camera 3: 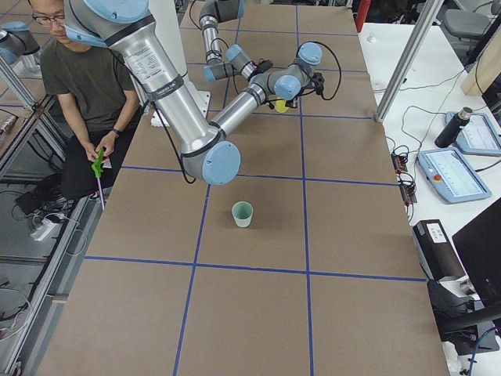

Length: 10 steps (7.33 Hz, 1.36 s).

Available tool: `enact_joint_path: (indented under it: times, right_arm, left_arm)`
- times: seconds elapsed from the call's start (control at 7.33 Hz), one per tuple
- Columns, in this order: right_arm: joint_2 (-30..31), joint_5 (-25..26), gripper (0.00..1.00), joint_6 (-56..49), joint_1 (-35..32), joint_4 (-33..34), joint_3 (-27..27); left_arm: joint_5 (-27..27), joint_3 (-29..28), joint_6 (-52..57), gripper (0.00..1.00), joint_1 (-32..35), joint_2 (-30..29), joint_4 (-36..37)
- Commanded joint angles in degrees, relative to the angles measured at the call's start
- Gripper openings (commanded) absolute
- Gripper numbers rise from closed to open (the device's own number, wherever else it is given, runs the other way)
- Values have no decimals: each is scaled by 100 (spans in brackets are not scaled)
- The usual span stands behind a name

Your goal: Transfer and stack yellow cup on green cup

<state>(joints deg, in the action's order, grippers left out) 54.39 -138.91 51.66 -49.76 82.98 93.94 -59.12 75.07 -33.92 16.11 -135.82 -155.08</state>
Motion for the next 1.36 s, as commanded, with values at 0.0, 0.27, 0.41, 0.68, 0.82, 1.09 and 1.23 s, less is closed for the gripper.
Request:
enact_joint_path:
  times: [0.0, 0.27, 0.41, 0.68, 0.82, 1.09, 1.23]
  right_arm:
    - [526, -136, 0, -50, -575, -1, 351]
    - [1141, -58, 0, -94, -1296, -1, 739]
    - [1457, 82, 0, -147, -1552, -10, 870]
    - [2500, 783, 0, -899, -1668, -36, 1553]
    - [3107, 1178, 0, -1164, -1669, -62, 1966]
    - [4250, 1261, 0, -1988, -1895, -263, 2513]
    - [4725, 1261, 0, -2071, -1941, -778, 2515]
  left_arm:
    - [-3, 17, 8, 100, 24, 3, 4]
    - [-20, 26, -1, 100, 146, -6, 21]
    - [-12, -9, -45, 100, 225, 3, 30]
    - [-3, -227, -228, 100, 585, 82, 92]
    - [-47, -542, -1169, 100, 900, 91, 266]
    - [-1129, -739, -2295, 100, 1593, 422, 522]
    - [-1694, -739, -2295, 100, 1980, 669, 644]
